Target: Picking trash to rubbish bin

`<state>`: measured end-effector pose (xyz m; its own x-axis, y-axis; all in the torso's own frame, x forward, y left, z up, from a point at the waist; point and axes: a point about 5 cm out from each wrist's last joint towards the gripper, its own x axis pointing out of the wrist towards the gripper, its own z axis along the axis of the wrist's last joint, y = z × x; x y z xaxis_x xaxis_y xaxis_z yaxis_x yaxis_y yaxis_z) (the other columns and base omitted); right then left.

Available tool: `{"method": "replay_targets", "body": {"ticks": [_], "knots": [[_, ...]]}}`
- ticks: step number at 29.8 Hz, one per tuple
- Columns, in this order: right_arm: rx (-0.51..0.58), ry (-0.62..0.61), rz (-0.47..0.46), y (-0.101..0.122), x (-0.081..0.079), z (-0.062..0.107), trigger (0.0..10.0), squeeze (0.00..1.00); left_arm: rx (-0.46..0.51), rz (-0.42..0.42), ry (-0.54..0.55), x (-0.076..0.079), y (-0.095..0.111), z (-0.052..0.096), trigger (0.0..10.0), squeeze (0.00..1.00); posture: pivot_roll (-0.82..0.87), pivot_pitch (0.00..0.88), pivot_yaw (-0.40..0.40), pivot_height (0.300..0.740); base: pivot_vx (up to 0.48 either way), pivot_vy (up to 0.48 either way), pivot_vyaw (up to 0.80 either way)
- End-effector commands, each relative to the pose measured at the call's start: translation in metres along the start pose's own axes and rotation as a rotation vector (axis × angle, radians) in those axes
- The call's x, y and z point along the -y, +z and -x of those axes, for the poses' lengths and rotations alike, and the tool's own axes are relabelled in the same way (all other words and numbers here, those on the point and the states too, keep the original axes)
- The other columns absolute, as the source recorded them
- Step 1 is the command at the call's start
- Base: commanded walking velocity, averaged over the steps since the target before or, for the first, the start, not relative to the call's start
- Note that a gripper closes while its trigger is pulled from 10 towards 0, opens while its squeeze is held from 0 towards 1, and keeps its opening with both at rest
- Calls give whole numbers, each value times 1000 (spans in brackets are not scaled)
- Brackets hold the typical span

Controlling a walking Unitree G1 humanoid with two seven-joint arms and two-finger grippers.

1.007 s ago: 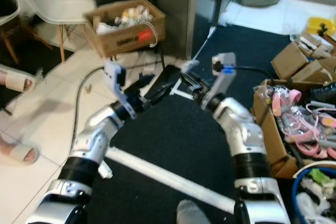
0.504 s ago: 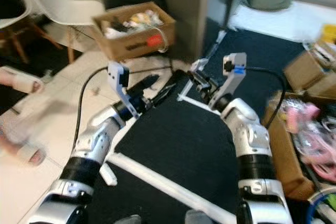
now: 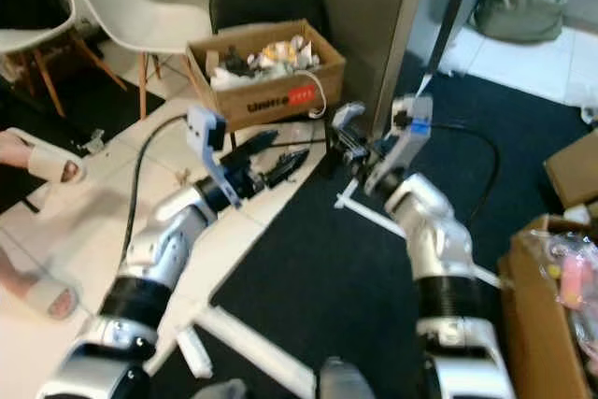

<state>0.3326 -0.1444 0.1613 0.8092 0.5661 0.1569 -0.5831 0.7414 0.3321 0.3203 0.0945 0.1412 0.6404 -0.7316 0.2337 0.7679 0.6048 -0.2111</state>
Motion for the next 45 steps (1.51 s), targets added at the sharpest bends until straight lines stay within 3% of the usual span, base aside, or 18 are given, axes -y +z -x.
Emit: {"method": "replay_targets", "body": {"ticks": [1,36,45], "knots": [[-12,8,-7,-3,-3,-2,10000,0,-14,8,1,0,-3,1,10000,0,-108,0,18,740,480,0,-788],[8,9,-17,-1,-3,-1,10000,0,-14,6,0,0,-3,1,10000,0,-108,0,17,740,480,0,-27],[-31,7,-4,-4,-3,-2,10000,0,-18,5,-1,0,-4,1,10000,0,-106,0,16,740,480,0,-756]]}}
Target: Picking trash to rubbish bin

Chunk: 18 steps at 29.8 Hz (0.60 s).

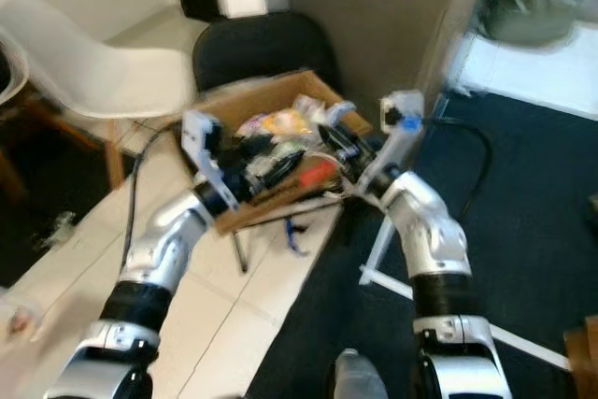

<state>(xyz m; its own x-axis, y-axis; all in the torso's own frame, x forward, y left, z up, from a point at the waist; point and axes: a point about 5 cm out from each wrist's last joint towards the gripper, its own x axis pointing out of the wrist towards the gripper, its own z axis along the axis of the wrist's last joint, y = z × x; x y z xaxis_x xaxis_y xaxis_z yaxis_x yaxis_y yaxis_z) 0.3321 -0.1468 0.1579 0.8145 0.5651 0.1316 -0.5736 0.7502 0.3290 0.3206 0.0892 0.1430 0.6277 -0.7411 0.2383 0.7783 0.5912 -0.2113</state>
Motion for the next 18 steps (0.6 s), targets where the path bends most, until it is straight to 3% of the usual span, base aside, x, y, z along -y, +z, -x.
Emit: {"method": "replay_targets", "body": {"ticks": [1,18], "knots": [[-8,20,-9,-2,-6,-4,10000,0,-19,1,16,-3,-4,5,10000,0,-106,0,16,740,480,0,-756],[-10,18,-12,-3,-6,-4,10000,0,-21,0,19,-4,-5,6,10000,0,-100,0,14,740,480,0,-758]]}}
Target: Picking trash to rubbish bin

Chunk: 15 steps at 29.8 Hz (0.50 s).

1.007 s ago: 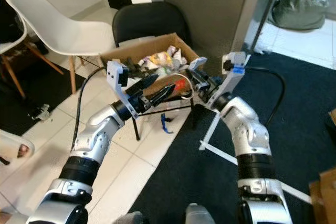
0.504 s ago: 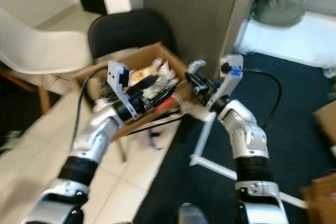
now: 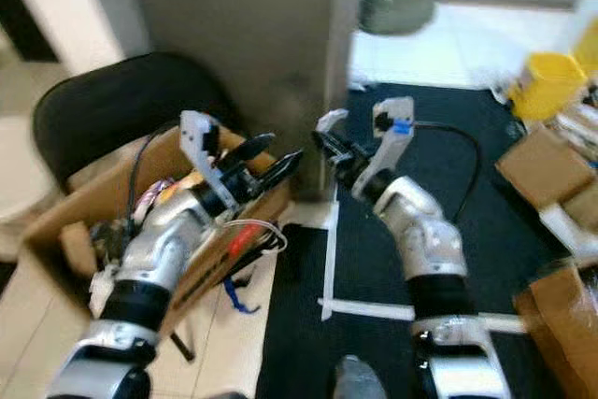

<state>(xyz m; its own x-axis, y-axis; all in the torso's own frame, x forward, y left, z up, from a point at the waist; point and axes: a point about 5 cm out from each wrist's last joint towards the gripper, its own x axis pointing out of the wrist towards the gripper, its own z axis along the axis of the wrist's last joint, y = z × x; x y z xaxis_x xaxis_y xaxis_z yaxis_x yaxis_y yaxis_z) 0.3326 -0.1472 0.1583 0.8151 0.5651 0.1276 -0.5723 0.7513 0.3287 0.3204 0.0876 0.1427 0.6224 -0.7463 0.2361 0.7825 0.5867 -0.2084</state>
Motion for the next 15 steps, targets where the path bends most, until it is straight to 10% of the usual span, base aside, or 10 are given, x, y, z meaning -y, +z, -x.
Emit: {"method": "replay_targets", "body": {"ticks": [1,7,15], "knots": [[-6,20,-13,-4,-6,-4,10000,0,-17,2,26,-5,-4,7,10000,0,-100,0,14,740,480,0,-769],[17,19,-27,-2,-6,-3,10000,0,-16,8,39,-5,-4,7,10000,0,-93,0,12,740,430,0,-121],[27,20,-30,0,-5,-2,10000,0,-2,18,50,-6,-3,7,10000,0,-93,0,12,740,0,0,0]]}}
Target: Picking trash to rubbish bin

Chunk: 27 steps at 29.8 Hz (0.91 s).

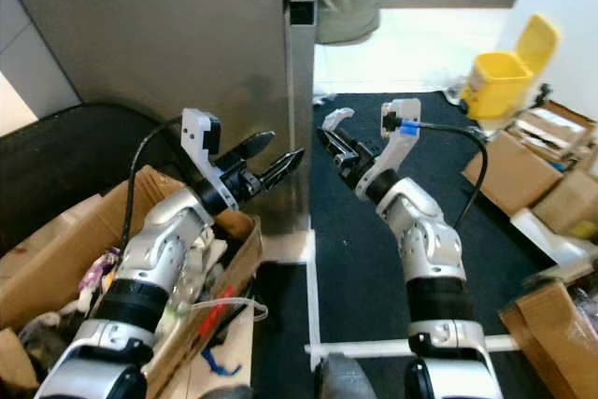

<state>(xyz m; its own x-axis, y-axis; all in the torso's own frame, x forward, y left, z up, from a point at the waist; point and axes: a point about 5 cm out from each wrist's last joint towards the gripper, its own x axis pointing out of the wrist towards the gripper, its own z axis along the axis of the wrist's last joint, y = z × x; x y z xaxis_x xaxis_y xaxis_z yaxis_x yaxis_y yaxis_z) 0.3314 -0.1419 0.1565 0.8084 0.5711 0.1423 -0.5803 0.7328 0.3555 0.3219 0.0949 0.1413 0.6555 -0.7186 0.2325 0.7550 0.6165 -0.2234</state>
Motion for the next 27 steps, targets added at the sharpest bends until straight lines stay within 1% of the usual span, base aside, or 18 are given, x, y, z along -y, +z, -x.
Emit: {"method": "replay_targets", "body": {"ticks": [1,5,6,8,9,10,11,12,13,14,15,18,21,23,27], "knots": [[16,7,1,4,-1,-1,10000,0,-8,13,7,0,-4,2,10000,0,-93,0,12,740,0,0,0],[14,16,7,4,-2,0,10000,0,-9,15,10,0,-4,2,10000,0,-89,0,10,740,0,0,0],[5,32,21,4,-3,0,10000,0,-9,14,12,-1,-4,2,10000,0,-89,0,10,740,0,0,0],[-49,104,145,3,-7,3,10000,0,-14,0,27,-2,-4,3,10000,0,-82,0,12,740,0,0,0],[-49,104,145,3,-7,3,10000,0,-14,0,27,-2,-4,3,10000,0,-82,0,12,740,0,0,0],[-73,135,196,2,-10,4,10000,0,-19,-12,38,-2,-3,4,10000,0,-82,0,12,740,0,0,0],[-73,135,196,2,-10,4,10000,0,-19,-12,38,-2,-3,4,10000,0,-82,0,12,740,0,0,0],[-92,153,236,1,-12,4,10000,0,-33,-38,51,-3,-4,6,10000,0,-79,0,16,740,0,0,0],[-101,160,252,0,-12,4,10000,0,-46,-60,60,-4,-4,8,10000,0,-79,0,16,740,0,0,0],[-112,172,267,-2,-14,5,10000,0,-73,-88,76,-5,-6,11,10000,0,-79,0,19,740,0,0,656],[-126,185,291,-4,-15,7,10000,0,-123,-138,124,-10,-10,17,10000,0,-80,0,21,740,0,0,706],[-132,190,302,-4,-15,8,10000,0,-138,-153,147,-12,-11,20,10000,0,-74,0,21,740,0,0,702],[-142,194,314,-6,-14,9,10000,0,-191,-218,274,-25,-9,31,10000,0,-70,0,23,740,0,0,706],[-142,194,314,-6,-14,9,10000,0,-191,-218,274,-25,-9,31,10000,0,-70,0,23,740,0,0,706],[-147,205,329,-6,-14,9,10000,0,-217,-279,419,-42,1,42,10000,0,-62,0,22,740,0,0,706]]}}
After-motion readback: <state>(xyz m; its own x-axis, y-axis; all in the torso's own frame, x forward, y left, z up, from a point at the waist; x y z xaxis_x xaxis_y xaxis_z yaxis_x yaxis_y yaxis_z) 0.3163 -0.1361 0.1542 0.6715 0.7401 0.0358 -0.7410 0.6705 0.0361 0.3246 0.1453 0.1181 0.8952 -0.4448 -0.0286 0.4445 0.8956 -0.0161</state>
